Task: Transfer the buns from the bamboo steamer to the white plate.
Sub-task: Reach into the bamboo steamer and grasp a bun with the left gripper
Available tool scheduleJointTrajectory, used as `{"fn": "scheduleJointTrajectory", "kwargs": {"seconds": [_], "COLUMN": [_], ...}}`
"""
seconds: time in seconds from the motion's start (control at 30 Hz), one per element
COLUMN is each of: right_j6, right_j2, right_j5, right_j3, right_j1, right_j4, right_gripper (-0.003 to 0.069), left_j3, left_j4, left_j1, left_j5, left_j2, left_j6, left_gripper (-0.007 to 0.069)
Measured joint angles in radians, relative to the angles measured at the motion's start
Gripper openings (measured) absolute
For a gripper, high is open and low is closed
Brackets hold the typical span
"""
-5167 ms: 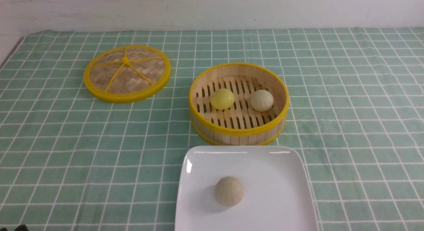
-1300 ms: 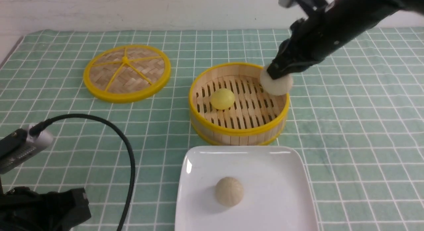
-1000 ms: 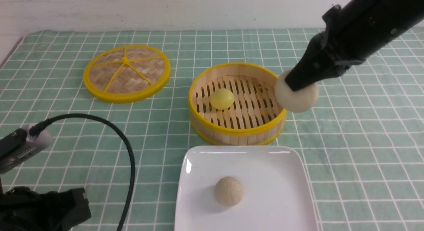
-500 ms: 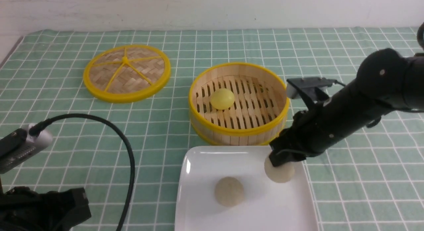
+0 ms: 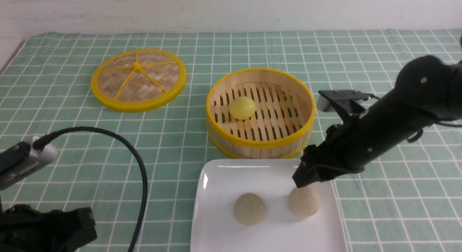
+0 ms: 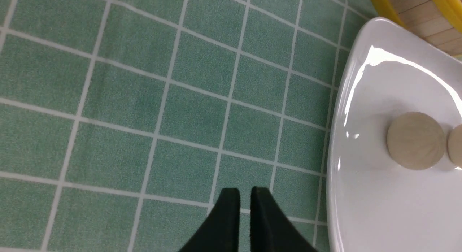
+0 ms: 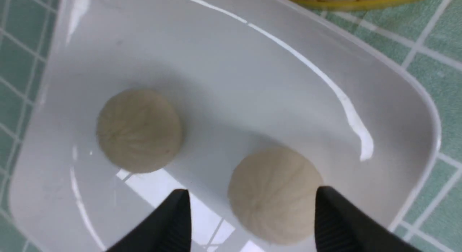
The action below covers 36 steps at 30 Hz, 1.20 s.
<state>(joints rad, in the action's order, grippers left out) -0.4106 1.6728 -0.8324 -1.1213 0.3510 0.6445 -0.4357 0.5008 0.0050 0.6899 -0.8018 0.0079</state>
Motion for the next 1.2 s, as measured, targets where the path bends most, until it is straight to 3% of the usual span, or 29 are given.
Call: {"fn": "scheduleJointTrajectory", "kwargs": {"seconds": [0.2,0.33,0.53,0.7,0.9,1.03,1.2], "right_j6": [0.000,0.000,0.000,-0.007,-0.023,-0.024,-0.025], "right_j2": [-0.179,-0.328,-0.589,-0.834,-1.183,-1.323,-1.431], "right_j5": [-0.268,-0.370,-0.396,-0.373,-0.185,-0.042,0.216], "right_j3": [-0.089,-0.095,-0.041,0.066,0.299,0.454,0.680], "right_j1": [-0.129,-0.220,-0.302,-0.318,-0.318,-0.318,-0.314], "right_j4": [-0.025,-0.074,-0.170,-0.228,-0.254,-0.257,-0.239], "right_gripper": [0.0385,0.0236,0.0000,-0.0014,-0.0013,-0.0011,-0.0007], "left_j3": [0.000,0.000,0.000,0.000,-0.112,-0.254,-0.497], "left_j4": [-0.041,-0.052,-0.061,-0.053,0.018,0.074,0.184], "left_j1": [0.000,0.000,0.000,0.000,0.000,0.000,0.000], "left_j5": [0.001,-0.009,-0.070,-0.155,-0.240,-0.170,0.101], "left_j2": [0.000,0.000,0.000,0.000,-0.036,-0.113,-0.338], "left_j6": [-0.001,-0.001,-0.001,0.000,0.002,0.039,0.209], "left_gripper": [0.0083,0.0088,0.0097,0.0102,0.0107,0.0107,0.0107]}}
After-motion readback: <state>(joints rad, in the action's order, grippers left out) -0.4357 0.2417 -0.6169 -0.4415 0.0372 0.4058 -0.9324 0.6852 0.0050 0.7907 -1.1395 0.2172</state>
